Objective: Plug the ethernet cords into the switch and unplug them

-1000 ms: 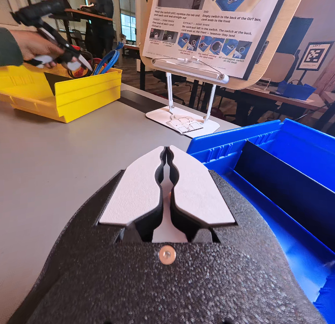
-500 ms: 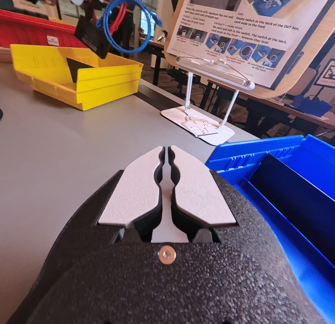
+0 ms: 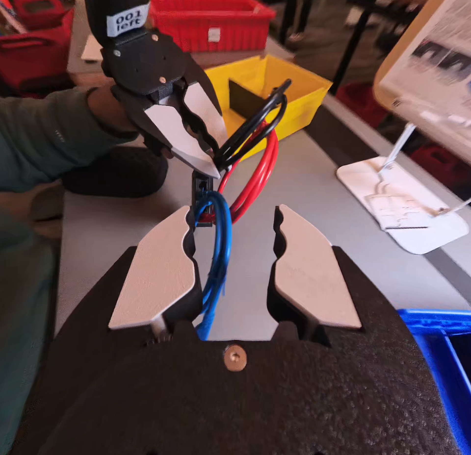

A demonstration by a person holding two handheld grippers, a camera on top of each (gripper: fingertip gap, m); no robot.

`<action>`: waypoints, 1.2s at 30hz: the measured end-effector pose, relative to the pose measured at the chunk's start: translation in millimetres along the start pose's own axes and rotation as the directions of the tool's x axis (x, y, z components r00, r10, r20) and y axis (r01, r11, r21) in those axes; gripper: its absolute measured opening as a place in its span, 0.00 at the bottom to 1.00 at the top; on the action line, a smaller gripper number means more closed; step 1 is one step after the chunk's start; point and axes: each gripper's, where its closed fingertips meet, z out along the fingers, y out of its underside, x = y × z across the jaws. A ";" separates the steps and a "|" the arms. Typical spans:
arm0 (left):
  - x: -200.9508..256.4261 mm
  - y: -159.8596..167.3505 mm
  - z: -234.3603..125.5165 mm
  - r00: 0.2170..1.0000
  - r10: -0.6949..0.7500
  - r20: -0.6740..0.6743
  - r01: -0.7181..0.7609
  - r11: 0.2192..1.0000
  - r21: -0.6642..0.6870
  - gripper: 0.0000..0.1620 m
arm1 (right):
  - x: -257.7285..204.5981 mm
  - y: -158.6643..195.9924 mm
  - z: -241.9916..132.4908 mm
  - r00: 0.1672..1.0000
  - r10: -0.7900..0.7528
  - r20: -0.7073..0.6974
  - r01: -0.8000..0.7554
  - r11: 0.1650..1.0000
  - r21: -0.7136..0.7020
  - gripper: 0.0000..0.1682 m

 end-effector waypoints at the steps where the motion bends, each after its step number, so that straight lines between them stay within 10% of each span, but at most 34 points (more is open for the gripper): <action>1: 11.8 4.1 6.4 0.999 0.006 -0.044 -0.006 1.000 -0.013 0.06 | -2.7 8.1 5.3 0.999 0.019 0.038 -0.017 0.999 -0.045 0.36; 9: 39.7 17.7 17.1 0.986 0.022 -0.163 -0.028 0.999 -0.036 0.06 | -29.0 61.2 51.6 0.912 0.278 0.301 -0.241 0.958 -0.152 0.07; 19: 18.1 25.5 -18.2 0.966 0.030 -0.257 -0.010 0.997 0.076 0.18 | -8.6 52.1 47.9 0.758 0.472 0.450 -0.517 0.856 -0.028 0.04; 28: 15.3 66.8 0.0 0.827 -0.200 -0.526 0.262 0.964 0.047 0.48 | 5.2 5.1 8.4 0.745 0.372 0.553 -0.566 0.792 0.229 0.04; 36: 14.7 -32.1 -29.3 0.764 -0.192 -0.616 0.545 0.702 0.458 0.18 | 6.3 -17.4 -11.2 0.665 0.345 0.663 -0.676 0.655 0.337 0.05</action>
